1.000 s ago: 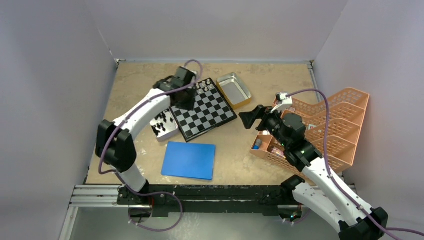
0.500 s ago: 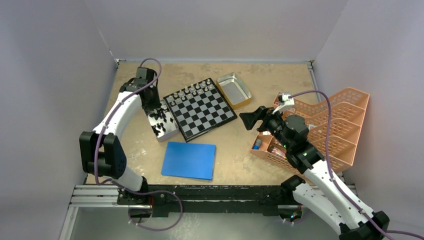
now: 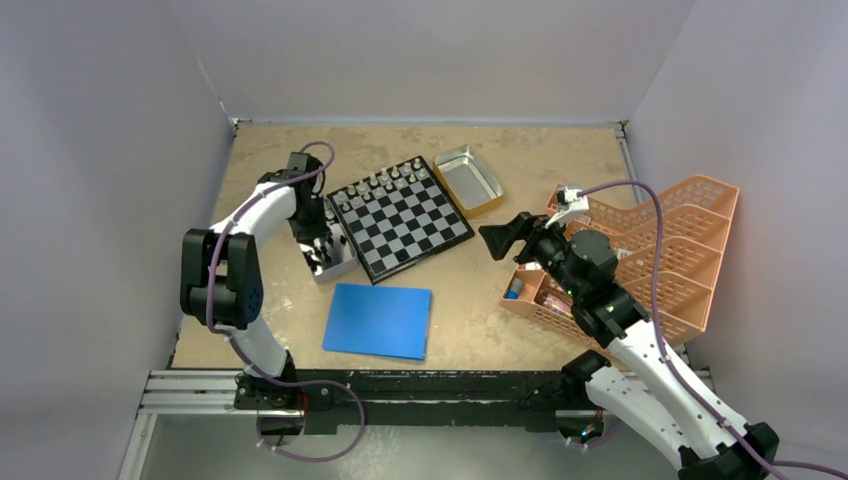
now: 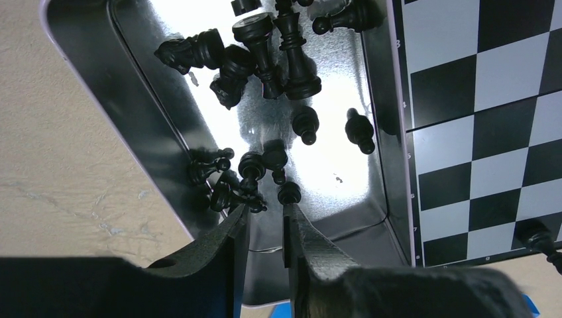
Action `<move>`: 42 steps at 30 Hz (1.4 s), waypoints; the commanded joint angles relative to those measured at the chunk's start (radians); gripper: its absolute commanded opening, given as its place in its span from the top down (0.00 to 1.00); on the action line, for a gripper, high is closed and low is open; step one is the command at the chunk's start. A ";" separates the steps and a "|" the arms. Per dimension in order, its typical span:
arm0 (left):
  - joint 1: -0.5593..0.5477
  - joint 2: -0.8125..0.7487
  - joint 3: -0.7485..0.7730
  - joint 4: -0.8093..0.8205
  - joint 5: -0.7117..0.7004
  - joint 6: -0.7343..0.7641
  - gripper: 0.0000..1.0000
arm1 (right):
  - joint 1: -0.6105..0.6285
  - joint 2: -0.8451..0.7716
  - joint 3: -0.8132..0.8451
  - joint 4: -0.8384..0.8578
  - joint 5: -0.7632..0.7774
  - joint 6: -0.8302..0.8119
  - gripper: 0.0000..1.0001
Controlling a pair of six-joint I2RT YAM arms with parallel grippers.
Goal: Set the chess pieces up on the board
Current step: Pick up the chess piece from the storage box.
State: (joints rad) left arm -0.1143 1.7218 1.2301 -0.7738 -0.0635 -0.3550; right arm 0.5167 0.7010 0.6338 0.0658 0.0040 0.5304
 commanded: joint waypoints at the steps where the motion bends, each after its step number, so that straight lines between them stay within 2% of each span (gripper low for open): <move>1: 0.002 0.012 0.015 0.015 -0.006 0.019 0.74 | -0.003 -0.001 0.010 0.049 -0.017 -0.013 0.06; 10: 0.008 0.046 0.020 0.019 -0.033 0.022 0.70 | -0.002 -0.012 0.008 0.044 -0.007 -0.016 0.05; 29: 0.023 0.092 0.056 0.011 -0.034 0.035 0.75 | -0.002 -0.035 0.027 0.023 -0.007 -0.022 0.05; 36: 0.024 0.104 0.071 0.003 -0.038 0.044 0.88 | -0.002 -0.034 0.004 0.051 -0.027 -0.012 0.05; 42: 0.023 0.069 0.077 -0.019 -0.041 0.036 0.93 | -0.002 -0.032 0.005 0.042 -0.013 -0.019 0.05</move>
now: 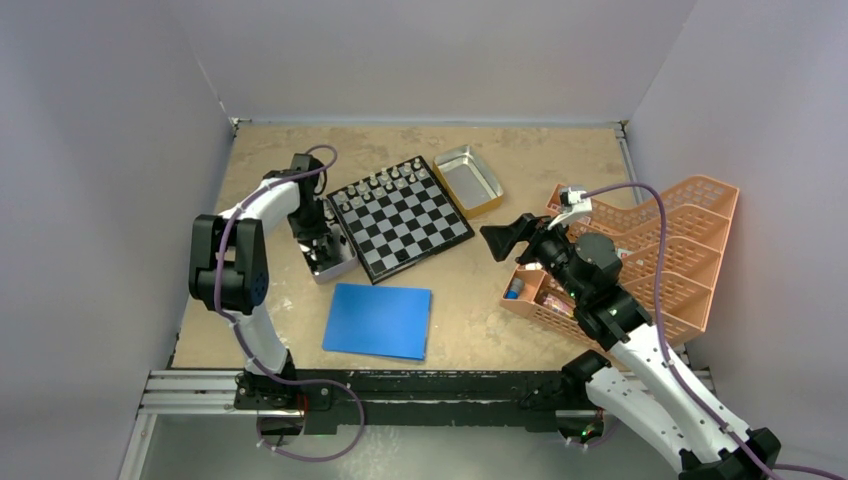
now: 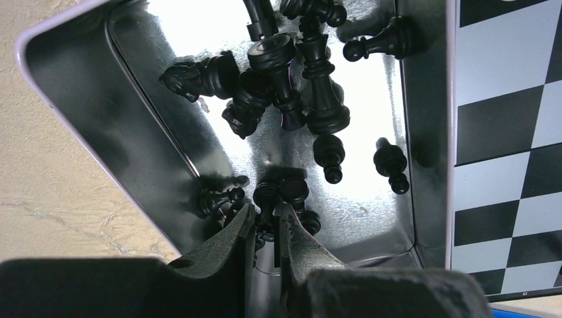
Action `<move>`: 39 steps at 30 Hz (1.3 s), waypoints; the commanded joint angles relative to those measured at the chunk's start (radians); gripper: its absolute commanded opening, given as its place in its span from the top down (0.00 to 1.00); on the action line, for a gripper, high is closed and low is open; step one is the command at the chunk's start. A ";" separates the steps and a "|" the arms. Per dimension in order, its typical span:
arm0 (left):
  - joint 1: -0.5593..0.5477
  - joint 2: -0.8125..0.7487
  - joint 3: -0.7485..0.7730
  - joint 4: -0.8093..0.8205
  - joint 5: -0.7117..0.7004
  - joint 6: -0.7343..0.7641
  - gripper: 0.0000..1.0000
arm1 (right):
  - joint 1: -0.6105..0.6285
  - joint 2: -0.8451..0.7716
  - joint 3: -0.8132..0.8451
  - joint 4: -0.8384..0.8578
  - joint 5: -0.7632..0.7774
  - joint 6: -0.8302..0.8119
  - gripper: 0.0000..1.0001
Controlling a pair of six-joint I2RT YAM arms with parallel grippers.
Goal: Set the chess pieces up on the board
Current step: Pick up the chess piece from the storage box, then place the chess piece on the chessboard.
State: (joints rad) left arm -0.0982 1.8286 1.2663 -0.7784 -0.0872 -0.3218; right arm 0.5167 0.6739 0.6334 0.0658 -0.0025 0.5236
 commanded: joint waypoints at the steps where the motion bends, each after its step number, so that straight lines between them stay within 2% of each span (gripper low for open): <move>1: 0.006 -0.048 0.039 -0.016 -0.021 -0.001 0.93 | -0.002 -0.004 0.005 0.042 -0.002 -0.013 0.05; 11: 0.005 -0.174 0.056 -0.047 0.058 0.006 0.96 | -0.003 0.007 0.002 0.043 -0.001 -0.004 0.05; 17: -0.019 -0.258 0.036 -0.061 0.221 0.031 0.96 | -0.002 0.032 0.003 0.047 -0.009 0.018 0.05; 24: -0.095 -0.351 0.021 -0.091 0.225 0.024 0.95 | -0.003 0.062 0.009 0.064 -0.032 0.040 0.06; 33: -0.279 -0.375 -0.021 -0.102 0.207 -0.042 0.95 | -0.002 0.096 0.069 0.041 -0.014 0.016 0.06; 39: -0.392 -0.344 -0.038 -0.107 0.100 -0.089 0.95 | -0.002 0.085 0.075 0.014 0.023 0.008 0.05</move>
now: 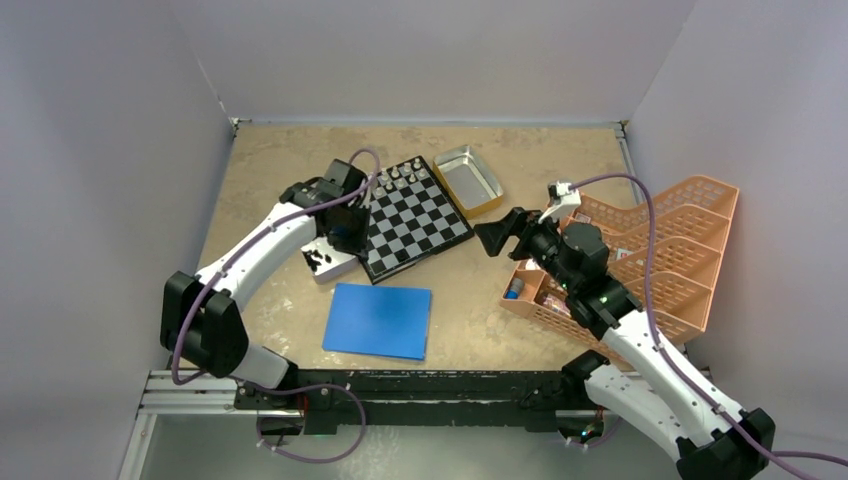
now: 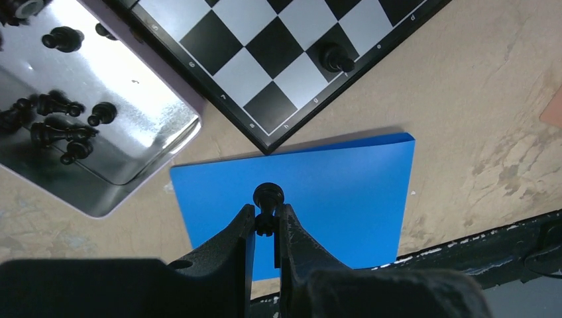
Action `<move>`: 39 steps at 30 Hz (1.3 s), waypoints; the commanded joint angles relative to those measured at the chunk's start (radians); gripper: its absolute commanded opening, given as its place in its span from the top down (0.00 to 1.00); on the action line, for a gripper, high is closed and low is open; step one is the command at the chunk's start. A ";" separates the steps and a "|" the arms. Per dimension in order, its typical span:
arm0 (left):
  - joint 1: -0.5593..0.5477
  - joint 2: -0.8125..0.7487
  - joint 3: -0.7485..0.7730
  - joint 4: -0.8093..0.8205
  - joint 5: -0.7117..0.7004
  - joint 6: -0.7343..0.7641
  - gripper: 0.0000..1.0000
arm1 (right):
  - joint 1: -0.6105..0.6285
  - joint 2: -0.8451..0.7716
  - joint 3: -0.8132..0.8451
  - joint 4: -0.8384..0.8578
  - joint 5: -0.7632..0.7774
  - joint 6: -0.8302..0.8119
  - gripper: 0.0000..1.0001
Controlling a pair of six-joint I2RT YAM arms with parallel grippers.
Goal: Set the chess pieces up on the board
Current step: Place the chess piece on the chessboard.
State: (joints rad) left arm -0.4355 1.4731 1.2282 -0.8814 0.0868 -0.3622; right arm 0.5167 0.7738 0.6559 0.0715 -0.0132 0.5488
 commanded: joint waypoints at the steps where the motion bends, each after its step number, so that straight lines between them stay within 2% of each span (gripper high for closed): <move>1: -0.070 0.022 0.002 -0.003 -0.078 -0.053 0.95 | -0.002 -0.017 0.056 0.004 0.040 -0.017 0.05; 12: -0.155 0.169 -0.003 0.063 -0.123 -0.070 0.95 | -0.003 -0.053 0.068 -0.022 0.062 -0.027 0.05; 21: -0.153 0.232 0.001 0.105 -0.199 -0.086 0.93 | -0.002 -0.079 0.061 -0.037 0.079 -0.033 0.05; 39: -0.138 0.289 0.051 0.130 -0.206 -0.083 0.92 | -0.003 -0.087 0.068 -0.028 0.069 -0.028 0.05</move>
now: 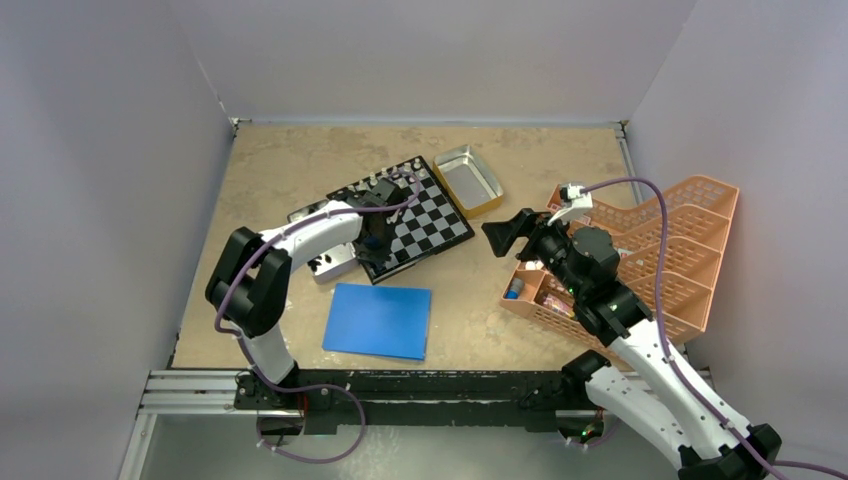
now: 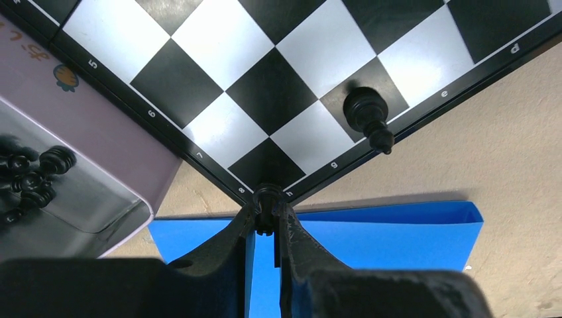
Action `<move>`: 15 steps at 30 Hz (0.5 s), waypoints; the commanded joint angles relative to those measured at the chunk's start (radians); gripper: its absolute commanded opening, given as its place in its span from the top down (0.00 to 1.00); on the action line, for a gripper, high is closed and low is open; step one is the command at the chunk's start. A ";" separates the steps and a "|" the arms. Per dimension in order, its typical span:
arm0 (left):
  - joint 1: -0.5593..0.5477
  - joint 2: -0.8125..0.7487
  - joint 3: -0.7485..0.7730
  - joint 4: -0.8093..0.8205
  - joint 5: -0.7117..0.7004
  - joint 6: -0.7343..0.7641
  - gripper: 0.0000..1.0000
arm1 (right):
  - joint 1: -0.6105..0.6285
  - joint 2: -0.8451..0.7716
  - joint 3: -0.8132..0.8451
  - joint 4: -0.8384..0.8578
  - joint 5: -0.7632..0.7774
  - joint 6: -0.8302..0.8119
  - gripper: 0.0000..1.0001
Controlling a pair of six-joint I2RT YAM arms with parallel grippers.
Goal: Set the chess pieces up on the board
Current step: Place the chess piece on the chessboard.
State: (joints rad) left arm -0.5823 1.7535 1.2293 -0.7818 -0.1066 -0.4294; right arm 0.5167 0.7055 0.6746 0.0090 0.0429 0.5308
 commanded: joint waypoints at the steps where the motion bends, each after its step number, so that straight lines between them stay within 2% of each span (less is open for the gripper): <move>1: 0.011 0.014 0.059 0.027 -0.011 -0.016 0.92 | -0.002 -0.019 0.051 0.032 0.022 -0.009 0.05; 6: 0.014 0.037 0.097 0.006 -0.036 -0.013 0.92 | -0.003 -0.007 0.066 0.037 0.020 -0.013 0.05; 15: 0.016 0.053 0.066 0.014 -0.026 -0.010 0.92 | -0.002 -0.019 0.056 0.034 0.024 -0.012 0.04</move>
State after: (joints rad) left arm -0.5716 1.7958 1.2884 -0.7792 -0.1307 -0.4294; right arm 0.5167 0.7105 0.7055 0.0040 0.0540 0.5301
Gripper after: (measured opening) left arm 0.131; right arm 0.952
